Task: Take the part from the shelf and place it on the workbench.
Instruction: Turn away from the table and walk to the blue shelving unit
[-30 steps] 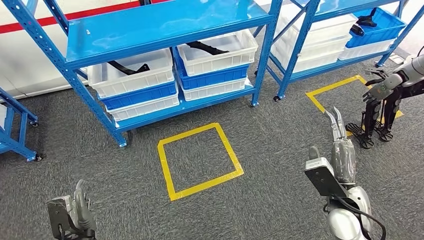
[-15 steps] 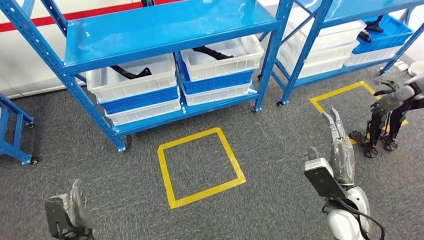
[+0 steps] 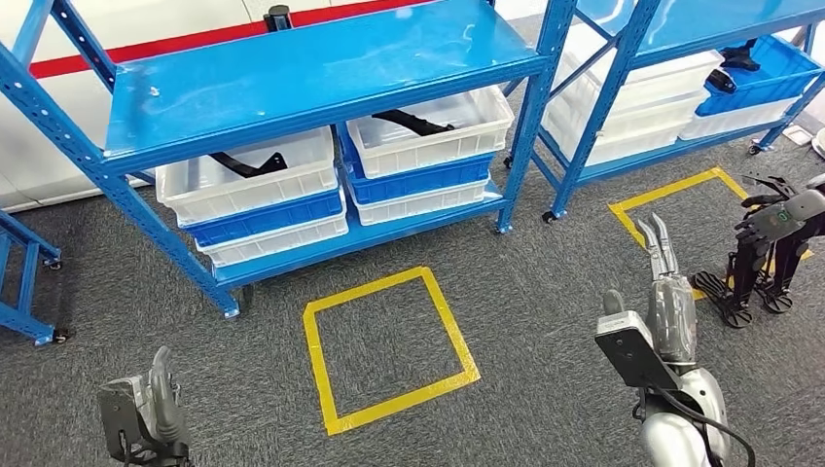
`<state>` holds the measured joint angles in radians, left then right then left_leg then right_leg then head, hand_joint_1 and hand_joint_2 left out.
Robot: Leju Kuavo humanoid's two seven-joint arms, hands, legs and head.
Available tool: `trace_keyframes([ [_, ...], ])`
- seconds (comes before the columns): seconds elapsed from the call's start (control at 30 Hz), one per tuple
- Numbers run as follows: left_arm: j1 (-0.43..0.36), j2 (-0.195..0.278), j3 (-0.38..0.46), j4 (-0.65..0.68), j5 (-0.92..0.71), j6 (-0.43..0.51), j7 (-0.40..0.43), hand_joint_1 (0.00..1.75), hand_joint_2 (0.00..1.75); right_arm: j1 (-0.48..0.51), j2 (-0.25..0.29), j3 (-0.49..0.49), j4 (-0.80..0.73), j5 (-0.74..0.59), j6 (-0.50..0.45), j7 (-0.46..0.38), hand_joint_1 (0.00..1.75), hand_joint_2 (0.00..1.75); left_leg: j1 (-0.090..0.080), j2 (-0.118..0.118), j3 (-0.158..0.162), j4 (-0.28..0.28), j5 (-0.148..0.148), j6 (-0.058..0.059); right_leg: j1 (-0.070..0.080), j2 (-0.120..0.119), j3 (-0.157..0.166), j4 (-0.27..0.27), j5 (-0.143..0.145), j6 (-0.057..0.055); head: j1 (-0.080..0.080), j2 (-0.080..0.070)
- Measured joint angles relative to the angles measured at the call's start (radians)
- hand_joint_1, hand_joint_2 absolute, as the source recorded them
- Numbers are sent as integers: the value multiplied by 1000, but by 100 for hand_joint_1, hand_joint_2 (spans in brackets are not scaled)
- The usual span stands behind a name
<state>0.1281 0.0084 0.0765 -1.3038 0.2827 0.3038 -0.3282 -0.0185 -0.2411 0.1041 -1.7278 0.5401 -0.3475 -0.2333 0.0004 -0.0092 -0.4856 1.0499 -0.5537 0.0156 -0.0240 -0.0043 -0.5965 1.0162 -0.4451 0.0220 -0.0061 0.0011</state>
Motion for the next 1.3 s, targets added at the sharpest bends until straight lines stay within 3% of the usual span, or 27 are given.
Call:
trace_keyframes([
  [0.07, -4, 0, 0, 2, -1, -1, -1, 0, 0, -1, 1, 0, -2, 1, 0, 0, 0, 0, 3, 4, -78, 116, -23, -10, -2, 2, 21, -3, -16, -12, -1, 0],
  [0.13, -4, 1, -1, 3, -1, -3, -2, 0, 0, -1, 1, 1, -2, 0, 3, 1, 0, 0, 4, 5, -169, 212, -69, -17, -1, 4, 42, -3, -37, -15, -3, 0],
  [0.17, -3, 1, -1, 3, -1, -4, -2, 0, 0, -1, 2, 1, -2, -1, 4, 2, 0, 0, 4, 5, -198, 230, -85, -18, -1, 5, 53, -3, -46, -15, -3, 0],
  [0.23, -4, 1, -2, 3, -2, -5, -3, 0, 0, 0, 2, 1, -1, -2, 7, 2, 0, 0, 4, 5, -222, 229, -94, -18, 0, 7, 66, -3, -57, -15, -3, 0],
  [0.37, -4, 1, -2, 3, -2, -5, -3, 0, 0, 0, 2, 1, -1, -3, 7, 2, 0, 0, 4, 5, -224, 225, -93, -18, 0, 7, 68, -3, -59, -14, -3, 0],
  [0.43, -5, 1, -2, 3, -2, -5, -4, 0, 0, -1, 3, 1, -1, -4, 9, 2, 0, 0, 3, 5, -222, 186, -64, -13, 1, 7, 83, -4, -69, -14, -3, 0],
  [0.47, -5, 4, -2, 2, -4, -4, -6, 0, 0, -2, 3, 2, 0, -9, 10, 0, 0, 0, -1, 4, -215, 126, 3, -2, 2, 8, 100, -4, -82, -12, -2, 0],
  [0.5, -6, 9, -3, -3, -6, -2, -11, 0, 0, -3, 5, 3, 5, -15, 12, -3, 0, 0, -8, 0, -200, 63, 60, 13, 3, 10, 127, -5, -96, -1, -2, 0],
  [0.57, -15, 18, -4, -27, -16, 2, -21, 0, 0, -24, 14, 8, 22, -25, 14, -12, 0, 0, -20, -7, -139, -37, 142, 49, 7, 12, 130, 67, -126, 15, -2, 0],
  [0.6, -20, 21, -4, -39, -20, 4, -24, 0, 0, -34, 19, 11, 31, -25, 14, -14, 0, 0, -21, -9, -113, -47, 126, 59, 8, 13, 103, 126, -141, 20, -3, 0],
  [0.63, -23, 21, -4, -48, -23, 7, -25, 0, 0, -44, 22, 13, 38, -23, 13, -15, 0, 0, -18, -10, -93, -52, 120, 64, 8, 12, 55, 195, -162, 16, -1, 0],
  [0.7, -22, 21, -5, -52, -27, 11, -25, 0, 0, -48, 27, 15, 50, -20, 14, -15, 0, 0, -14, -12, -83, -51, 108, 59, 4, 12, -22, 255, -195, 15, 0, 0],
  [0.73, -21, 20, -6, -53, -30, 14, -25, 0, 0, -51, 29, 17, 55, -19, 14, -15, 0, 0, -11, -14, -77, -50, 103, 55, 0, 12, -40, 240, -190, 24, 1, 0],
  [0.77, -22, 20, -7, -54, -34, 17, -25, 0, 0, -55, 31, 18, 60, -18, 14, -16, 0, 0, -6, -16, -69, -49, 96, 48, -5, 12, -42, 193, -161, 39, 1, 0],
  [0.83, -23, 19, -9, -56, -40, 22, -25, 0, 0, -65, 35, 20, 71, -17, 16, -16, 0, 0, 1, -18, -54, -44, 78, 32, -14, 7, -23, 73, -68, 78, 5, 0],
  [0.87, -24, 18, -9, -57, -42, 23, -26, 0, 0, -70, 36, 21, 77, -16, 17, -16, 0, 0, 2, -19, -50, -41, 69, 24, -15, 2, -13, 35, -37, 80, 8, 0],
  [0.9, -25, 18, -9, -58, -43, 24, -26, 0, 0, -72, 37, 22, 82, -16, 19, -16, 0, 0, 1, -18, -49, -38, 61, 16, -15, -1, -10, 19, -17, 73, 10, 0],
  [0.97, -26, 19, -10, -59, -44, 26, -27, 0, 0, -79, 40, 25, 90, -15, 23, -18, 0, 0, 0, -17, -48, -34, 52, 5, -12, -4, -7, 21, -13, 40, 8, 0],
  [1.07, -28, 19, -13, -62, -45, 33, -29, 0, 0, -95, 44, 30, 96, -14, 27, -21, 0, 0, 5, -6, -68, 9, 27, -9, -16, 1, 1, 20, -12, 22, 4, 0],
  [1.1, -29, 19, -14, -63, -45, 35, -29, 0, 0, -100, 44, 31, 98, -14, 29, -22, 0, 0, 7, -1, -94, 55, 7, -14, -15, 1, 4, 19, -15, 18, 4, 0],
  [1.17, -29, 19, -16, -63, -44, 37, -30, 0, 0, -107, 45, 33, 102, -14, 30, -23, 0, 0, 8, 5, -176, 190, -42, -21, -10, 1, 9, 19, -22, 8, 2, 0],
  [1.2, -28, 19, -17, -63, -43, 37, -30, 0, 0, -108, 45, 34, 104, -14, 30, -23, 0, 0, 8, 6, -211, 236, -52, -21, -7, 1, 12, 19, -26, 3, 2, 0],
  [1.23, -27, 18, -17, -63, -43, 37, -30, 0, 0, -108, 46, 35, 107, -14, 30, -23, 0, 0, 9, 6, -234, 251, -43, -18, -4, 1, 16, 19, -30, 0, 2, 0],
  [1.3, -26, 18, -18, -63, -43, 37, -31, 0, 0, -110, 48, 37, 110, -14, 30, -24, 0, 0, 6, 6, -213, 159, 36, -4, 2, 1, 30, 19, -38, -4, 2, 0],
])
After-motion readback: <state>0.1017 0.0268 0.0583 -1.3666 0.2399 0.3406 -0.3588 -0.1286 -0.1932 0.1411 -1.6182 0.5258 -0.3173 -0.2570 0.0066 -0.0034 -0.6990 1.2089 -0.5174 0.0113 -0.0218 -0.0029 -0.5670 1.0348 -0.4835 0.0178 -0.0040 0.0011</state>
